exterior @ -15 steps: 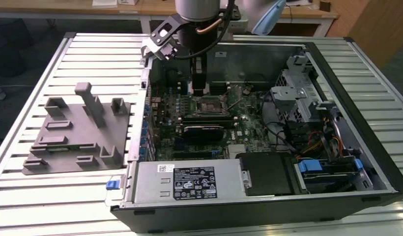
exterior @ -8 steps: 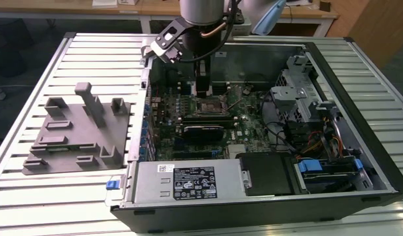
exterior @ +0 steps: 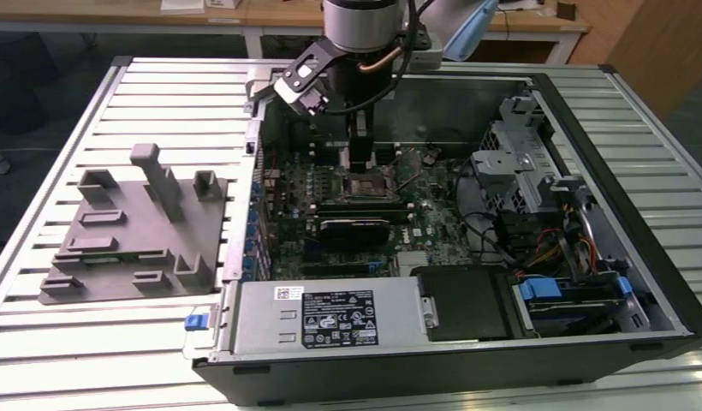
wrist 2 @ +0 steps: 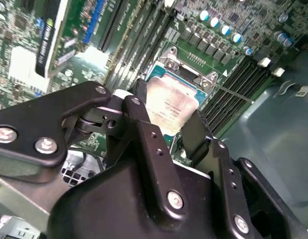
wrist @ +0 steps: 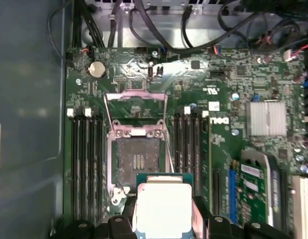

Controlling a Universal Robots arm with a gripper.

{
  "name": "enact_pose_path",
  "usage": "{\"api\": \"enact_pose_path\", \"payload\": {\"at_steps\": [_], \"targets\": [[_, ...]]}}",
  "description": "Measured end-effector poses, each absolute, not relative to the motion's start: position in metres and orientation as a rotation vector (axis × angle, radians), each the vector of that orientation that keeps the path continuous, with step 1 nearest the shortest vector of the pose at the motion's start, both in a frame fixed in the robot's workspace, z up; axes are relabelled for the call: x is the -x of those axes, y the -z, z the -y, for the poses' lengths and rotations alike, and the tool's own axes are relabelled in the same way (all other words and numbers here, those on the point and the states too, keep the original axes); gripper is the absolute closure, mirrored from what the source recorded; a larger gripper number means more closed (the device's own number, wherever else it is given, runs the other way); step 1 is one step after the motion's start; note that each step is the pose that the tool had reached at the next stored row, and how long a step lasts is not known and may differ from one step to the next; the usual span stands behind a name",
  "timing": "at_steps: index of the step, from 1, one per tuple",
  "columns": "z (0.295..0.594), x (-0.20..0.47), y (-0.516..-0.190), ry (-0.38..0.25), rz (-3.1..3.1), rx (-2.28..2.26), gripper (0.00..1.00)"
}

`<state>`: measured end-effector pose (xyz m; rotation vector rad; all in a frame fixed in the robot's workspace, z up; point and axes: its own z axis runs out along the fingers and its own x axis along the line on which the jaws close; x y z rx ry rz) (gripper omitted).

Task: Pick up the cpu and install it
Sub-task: 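Place the cpu into insertion slot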

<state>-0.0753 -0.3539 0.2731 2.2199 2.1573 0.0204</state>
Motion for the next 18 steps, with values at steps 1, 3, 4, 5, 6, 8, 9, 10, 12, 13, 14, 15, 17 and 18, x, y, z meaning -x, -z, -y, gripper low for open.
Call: {"api": "enact_pose_path", "payload": {"at_steps": [1, 3, 4, 5, 6, 8, 9, 10, 12, 13, 14, 15, 17, 18], "targets": [[0.353, 0.074, -0.271, -0.020, -2.158, -2.219, 0.47], [0.350, 0.073, -0.268, -0.020, -2.158, -2.219, 0.47], [0.349, 0.072, -0.266, -0.020, -2.159, -2.218, 0.47], [0.349, 0.072, -0.264, -0.021, -2.161, -2.216, 0.47], [0.349, 0.072, -0.262, -0.021, -2.166, -2.211, 0.47], [0.348, 0.072, -0.259, -0.021, -2.184, -2.194, 0.47], [0.348, 0.071, -0.257, -0.021, -2.187, -2.191, 0.47], [0.347, 0.070, -0.255, -0.021, -2.187, -2.191, 0.47], [0.346, 0.068, -0.251, -0.021, -2.187, -2.191, 0.47], [0.346, 0.067, -0.249, -0.021, -2.186, -2.192, 0.47], [0.345, 0.066, -0.248, -0.021, -2.186, -2.192, 0.47], [0.345, 0.066, -0.246, -0.021, -2.186, -2.192, 0.47], [0.344, 0.065, -0.242, -0.021, -2.186, -2.192, 0.47], [0.344, 0.064, -0.240, -0.021, -2.186, -2.192, 0.47]]}}
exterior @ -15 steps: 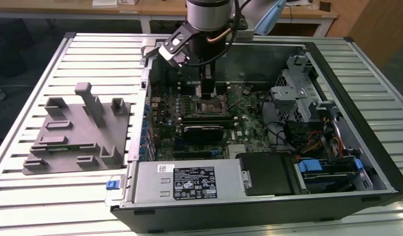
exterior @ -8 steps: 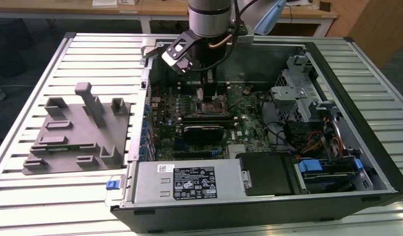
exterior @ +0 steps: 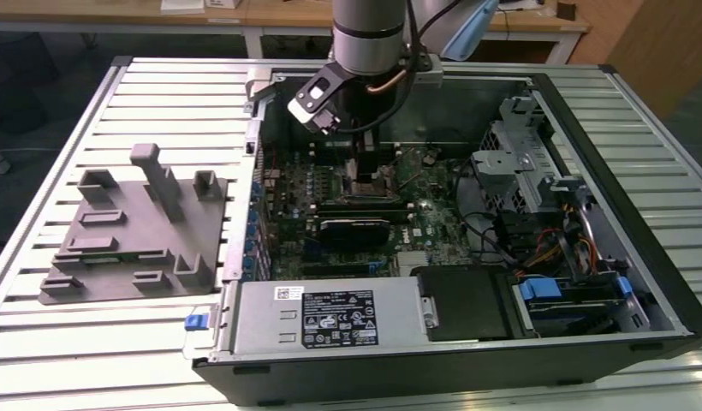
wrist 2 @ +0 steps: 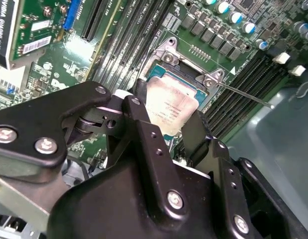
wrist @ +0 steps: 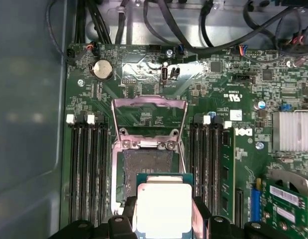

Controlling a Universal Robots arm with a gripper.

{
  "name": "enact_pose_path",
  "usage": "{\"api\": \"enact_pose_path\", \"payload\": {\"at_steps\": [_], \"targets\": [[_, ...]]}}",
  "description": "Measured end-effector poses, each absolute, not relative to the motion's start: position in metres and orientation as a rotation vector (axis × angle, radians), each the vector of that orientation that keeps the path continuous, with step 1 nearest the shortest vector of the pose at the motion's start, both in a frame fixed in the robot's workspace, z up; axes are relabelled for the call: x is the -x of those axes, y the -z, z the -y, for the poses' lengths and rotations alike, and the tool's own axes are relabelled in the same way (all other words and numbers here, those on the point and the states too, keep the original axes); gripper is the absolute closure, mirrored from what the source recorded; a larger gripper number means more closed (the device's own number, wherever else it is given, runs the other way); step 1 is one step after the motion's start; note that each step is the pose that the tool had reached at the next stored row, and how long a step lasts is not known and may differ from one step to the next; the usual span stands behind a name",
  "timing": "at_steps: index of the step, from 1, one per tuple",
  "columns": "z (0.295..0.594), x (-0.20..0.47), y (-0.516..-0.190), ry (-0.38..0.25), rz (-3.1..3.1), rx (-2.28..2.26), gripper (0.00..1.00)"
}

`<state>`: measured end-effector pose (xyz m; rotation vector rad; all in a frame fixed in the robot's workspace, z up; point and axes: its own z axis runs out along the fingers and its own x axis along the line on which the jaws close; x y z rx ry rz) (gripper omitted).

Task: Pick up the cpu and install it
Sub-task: 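Place the cpu into insertion slot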

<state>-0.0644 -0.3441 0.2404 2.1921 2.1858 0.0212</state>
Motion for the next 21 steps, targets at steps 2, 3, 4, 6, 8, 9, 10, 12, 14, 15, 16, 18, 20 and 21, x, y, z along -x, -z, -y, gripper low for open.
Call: {"api": "enact_pose_path", "payload": {"at_steps": [2, 3, 4, 6, 8, 9, 10, 12, 14, 15, 16, 18, 20, 21], "targets": [[0.344, 0.064, -0.237, -0.021, -2.185, -2.193, 0.47], [0.344, 0.064, -0.236, -0.021, -2.184, -2.194, 0.47], [0.344, 0.063, -0.234, -0.021, -2.184, -2.194, 0.47], [0.344, 0.062, -0.231, -0.021, -2.184, -2.194, 0.47], [0.343, 0.062, -0.229, -0.021, -2.183, -2.194, 0.47], [0.342, 0.061, -0.228, -0.021, -2.183, -2.194, 0.47], [0.341, 0.061, -0.227, -0.021, -2.183, -2.194, 0.47], [0.340, 0.060, -0.225, -0.021, -2.184, -2.194, 0.47], [0.340, 0.060, -0.223, -0.021, -2.183, -2.195, 0.47], [0.339, 0.060, -0.222, -0.021, -2.183, -2.195, 0.47], [0.339, 0.060, -0.221, -0.021, -2.183, -2.195, 0.47], [0.338, 0.059, -0.219, -0.021, -2.182, -2.196, 0.47], [0.337, 0.059, -0.216, -0.021, -2.182, -2.196, 0.47], [0.337, 0.059, -0.215, -0.021, -2.182, -2.196, 0.47]]}}
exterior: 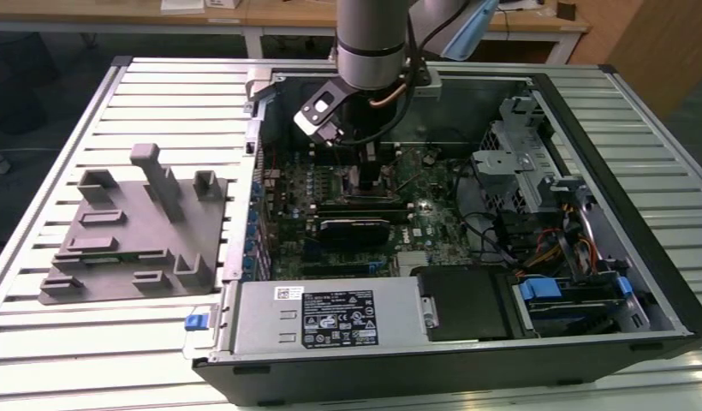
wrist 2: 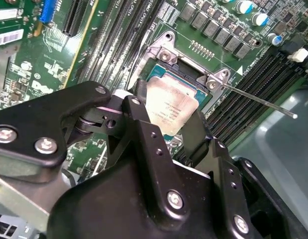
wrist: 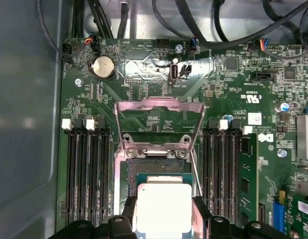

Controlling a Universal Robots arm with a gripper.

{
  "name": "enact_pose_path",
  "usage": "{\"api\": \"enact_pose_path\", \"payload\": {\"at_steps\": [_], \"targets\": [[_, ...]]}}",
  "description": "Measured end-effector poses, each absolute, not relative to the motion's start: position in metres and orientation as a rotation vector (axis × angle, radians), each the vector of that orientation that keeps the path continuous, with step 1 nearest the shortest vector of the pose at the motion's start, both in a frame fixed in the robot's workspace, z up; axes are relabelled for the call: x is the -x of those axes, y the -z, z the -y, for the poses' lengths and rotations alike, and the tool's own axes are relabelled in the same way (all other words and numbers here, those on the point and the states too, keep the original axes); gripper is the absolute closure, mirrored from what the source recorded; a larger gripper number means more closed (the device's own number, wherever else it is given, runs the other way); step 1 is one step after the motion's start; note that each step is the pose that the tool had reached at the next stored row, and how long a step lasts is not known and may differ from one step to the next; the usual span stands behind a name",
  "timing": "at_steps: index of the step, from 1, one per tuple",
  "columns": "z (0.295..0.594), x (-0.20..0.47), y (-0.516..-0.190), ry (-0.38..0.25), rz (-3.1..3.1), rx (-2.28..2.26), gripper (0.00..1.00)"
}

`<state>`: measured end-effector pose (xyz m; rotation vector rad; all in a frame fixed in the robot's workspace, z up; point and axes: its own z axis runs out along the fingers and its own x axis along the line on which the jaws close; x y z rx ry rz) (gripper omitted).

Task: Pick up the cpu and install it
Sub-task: 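Place the cpu into insertion slot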

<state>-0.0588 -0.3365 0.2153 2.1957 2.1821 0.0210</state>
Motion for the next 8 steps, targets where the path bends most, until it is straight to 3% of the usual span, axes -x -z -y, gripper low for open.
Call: {"api": "enact_pose_path", "payload": {"at_steps": [8], "targets": [[0.3357, 0.0573, -0.2092, -0.021, -2.182, -2.196, 0.47]]}}
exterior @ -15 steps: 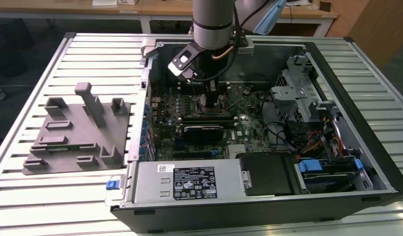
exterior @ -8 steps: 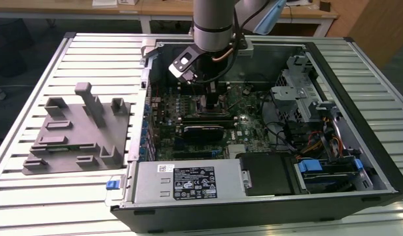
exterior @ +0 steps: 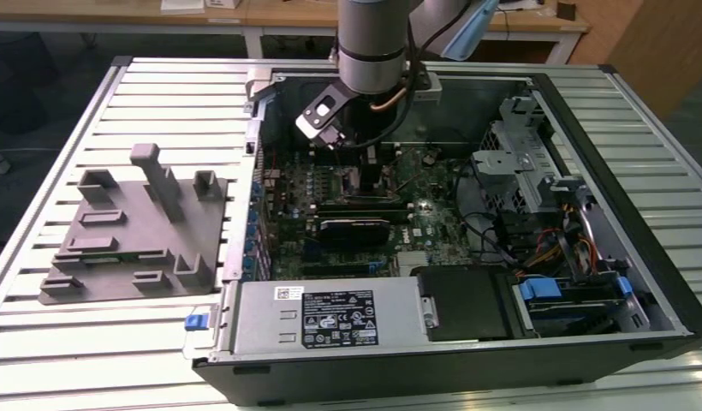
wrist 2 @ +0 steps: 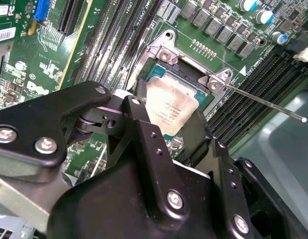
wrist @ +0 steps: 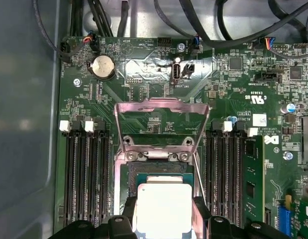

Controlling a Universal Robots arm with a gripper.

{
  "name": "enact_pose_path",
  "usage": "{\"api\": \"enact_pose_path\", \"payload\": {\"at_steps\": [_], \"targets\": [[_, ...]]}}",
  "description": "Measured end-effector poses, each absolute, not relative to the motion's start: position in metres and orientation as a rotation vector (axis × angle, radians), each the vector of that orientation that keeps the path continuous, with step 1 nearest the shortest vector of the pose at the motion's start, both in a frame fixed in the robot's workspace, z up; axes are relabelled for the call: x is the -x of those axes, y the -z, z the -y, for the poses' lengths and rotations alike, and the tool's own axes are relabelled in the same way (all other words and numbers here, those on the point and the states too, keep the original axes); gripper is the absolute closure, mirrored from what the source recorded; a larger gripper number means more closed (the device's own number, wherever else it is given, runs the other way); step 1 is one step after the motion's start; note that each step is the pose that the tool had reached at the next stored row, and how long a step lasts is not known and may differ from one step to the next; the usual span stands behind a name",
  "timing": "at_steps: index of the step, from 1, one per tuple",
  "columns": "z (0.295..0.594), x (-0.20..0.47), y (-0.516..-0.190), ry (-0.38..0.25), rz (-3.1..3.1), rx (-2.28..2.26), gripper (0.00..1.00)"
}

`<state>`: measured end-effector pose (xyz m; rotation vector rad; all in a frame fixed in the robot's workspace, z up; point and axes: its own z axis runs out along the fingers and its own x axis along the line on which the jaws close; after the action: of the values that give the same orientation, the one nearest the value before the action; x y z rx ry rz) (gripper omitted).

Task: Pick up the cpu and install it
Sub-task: 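Place the cpu into insertion slot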

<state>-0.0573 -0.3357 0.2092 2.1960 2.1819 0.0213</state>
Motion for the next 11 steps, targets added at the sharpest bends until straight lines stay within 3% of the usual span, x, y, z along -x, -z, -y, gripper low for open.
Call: {"api": "enact_pose_path", "payload": {"at_steps": [11], "targets": [[0.3347, 0.0558, -0.2032, -0.021, -2.179, -2.199, 0.47]]}}
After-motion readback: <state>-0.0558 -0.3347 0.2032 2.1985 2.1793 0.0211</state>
